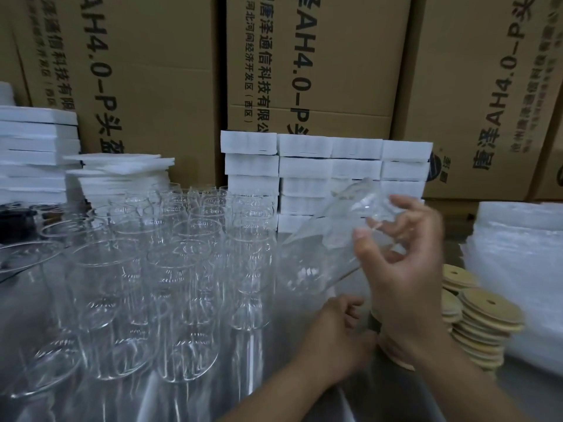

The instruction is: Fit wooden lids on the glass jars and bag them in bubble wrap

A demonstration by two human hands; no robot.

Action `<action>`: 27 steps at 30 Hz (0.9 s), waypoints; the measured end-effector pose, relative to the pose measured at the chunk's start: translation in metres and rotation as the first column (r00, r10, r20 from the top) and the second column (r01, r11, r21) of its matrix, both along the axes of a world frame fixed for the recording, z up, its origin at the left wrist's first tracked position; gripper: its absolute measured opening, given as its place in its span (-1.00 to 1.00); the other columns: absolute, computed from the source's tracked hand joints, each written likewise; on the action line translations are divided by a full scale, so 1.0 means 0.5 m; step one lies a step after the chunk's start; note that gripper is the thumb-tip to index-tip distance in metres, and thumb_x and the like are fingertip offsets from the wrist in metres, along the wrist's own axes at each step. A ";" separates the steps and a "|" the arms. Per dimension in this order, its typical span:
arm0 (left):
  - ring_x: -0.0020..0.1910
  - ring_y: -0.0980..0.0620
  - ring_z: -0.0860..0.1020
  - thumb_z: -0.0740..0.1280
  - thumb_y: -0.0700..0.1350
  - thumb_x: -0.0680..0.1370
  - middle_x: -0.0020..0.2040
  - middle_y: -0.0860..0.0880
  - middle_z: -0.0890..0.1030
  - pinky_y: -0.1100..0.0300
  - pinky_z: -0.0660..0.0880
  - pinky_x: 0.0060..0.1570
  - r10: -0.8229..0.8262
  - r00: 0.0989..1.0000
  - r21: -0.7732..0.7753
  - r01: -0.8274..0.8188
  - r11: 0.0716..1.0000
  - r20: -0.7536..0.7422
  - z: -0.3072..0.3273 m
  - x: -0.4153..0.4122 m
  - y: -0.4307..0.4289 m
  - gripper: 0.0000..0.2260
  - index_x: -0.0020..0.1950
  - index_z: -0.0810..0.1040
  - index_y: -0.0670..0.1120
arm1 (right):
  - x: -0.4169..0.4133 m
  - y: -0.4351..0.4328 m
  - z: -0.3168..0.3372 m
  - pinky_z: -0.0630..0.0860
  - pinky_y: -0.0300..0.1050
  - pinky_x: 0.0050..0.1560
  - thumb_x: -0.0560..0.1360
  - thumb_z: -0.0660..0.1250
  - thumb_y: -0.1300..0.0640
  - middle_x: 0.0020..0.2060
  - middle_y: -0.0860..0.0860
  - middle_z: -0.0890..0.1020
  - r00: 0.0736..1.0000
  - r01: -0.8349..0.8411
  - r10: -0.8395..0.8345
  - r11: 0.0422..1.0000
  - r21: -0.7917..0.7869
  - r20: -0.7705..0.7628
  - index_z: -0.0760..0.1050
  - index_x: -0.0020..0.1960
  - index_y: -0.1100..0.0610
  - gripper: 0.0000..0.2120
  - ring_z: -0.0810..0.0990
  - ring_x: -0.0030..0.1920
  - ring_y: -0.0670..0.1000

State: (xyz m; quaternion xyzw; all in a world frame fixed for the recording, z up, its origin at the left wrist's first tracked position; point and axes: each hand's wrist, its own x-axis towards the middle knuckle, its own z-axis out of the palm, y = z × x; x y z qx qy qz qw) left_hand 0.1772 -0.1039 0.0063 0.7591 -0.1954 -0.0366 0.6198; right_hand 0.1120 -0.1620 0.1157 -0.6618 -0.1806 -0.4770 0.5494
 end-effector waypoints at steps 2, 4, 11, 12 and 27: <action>-0.31 0.18 0.42 0.32 -0.37 0.49 -0.18 -0.01 0.47 0.41 0.39 -0.29 0.011 1.000 -0.170 -0.014 0.985 -0.018 0.009 -0.024 0.013 -0.73 0.17 0.48 -0.18 | 0.013 -0.013 -0.004 0.55 -0.04 0.05 0.33 0.38 -0.15 0.24 -0.33 0.28 0.997 0.061 -0.063 0.997 0.044 0.048 0.35 0.03 -0.06 -0.63 0.50 0.21 -0.10; -0.34 0.17 0.48 0.20 -0.44 0.54 -0.23 -0.01 0.51 0.37 0.46 -0.29 0.030 0.994 -0.312 -0.062 0.948 -0.107 0.030 -0.016 0.041 -0.70 0.18 0.46 -0.14 | 0.025 -0.014 -0.015 0.47 -0.13 0.11 0.33 0.39 -0.12 0.35 -0.18 0.23 0.990 0.137 -0.137 0.991 -0.002 0.041 0.29 -0.01 -0.06 -0.63 0.44 0.30 -0.04; -0.16 0.07 0.63 0.51 0.00 0.32 0.06 -0.16 0.60 0.18 0.54 -0.21 0.069 0.986 -0.321 -0.116 0.940 -0.154 0.042 -0.023 0.071 -0.14 0.49 0.12 -0.05 | 0.049 0.003 -0.069 0.34 -0.39 0.13 0.31 0.53 0.14 0.30 0.00 0.32 0.975 0.216 -0.221 0.947 -0.238 0.004 0.31 -0.06 0.18 -0.58 0.37 0.23 -0.17; -0.27 0.16 0.61 0.46 0.16 0.23 -0.01 -0.18 0.59 0.25 0.52 -0.29 0.105 0.988 -0.308 -0.135 0.942 -0.110 0.047 -0.029 0.068 -0.05 0.49 0.11 -0.14 | 0.047 0.009 -0.071 0.36 -0.30 0.20 0.31 0.52 0.12 0.27 0.05 0.35 0.978 0.208 -0.210 0.950 -0.232 0.019 0.31 -0.05 0.17 -0.58 0.38 0.26 -0.09; 0.18 -0.11 0.60 0.59 0.05 0.03 0.33 -0.02 0.46 -0.16 0.53 0.19 0.086 0.982 -0.356 -0.142 0.924 -0.168 0.037 -0.028 0.089 0.16 0.45 -0.05 0.33 | 0.060 0.022 -0.087 0.39 -0.12 0.33 0.34 0.35 -0.12 0.14 -0.01 0.55 0.955 -0.279 0.284 0.958 0.061 -0.081 0.32 0.21 -0.06 -0.51 0.51 0.24 -0.09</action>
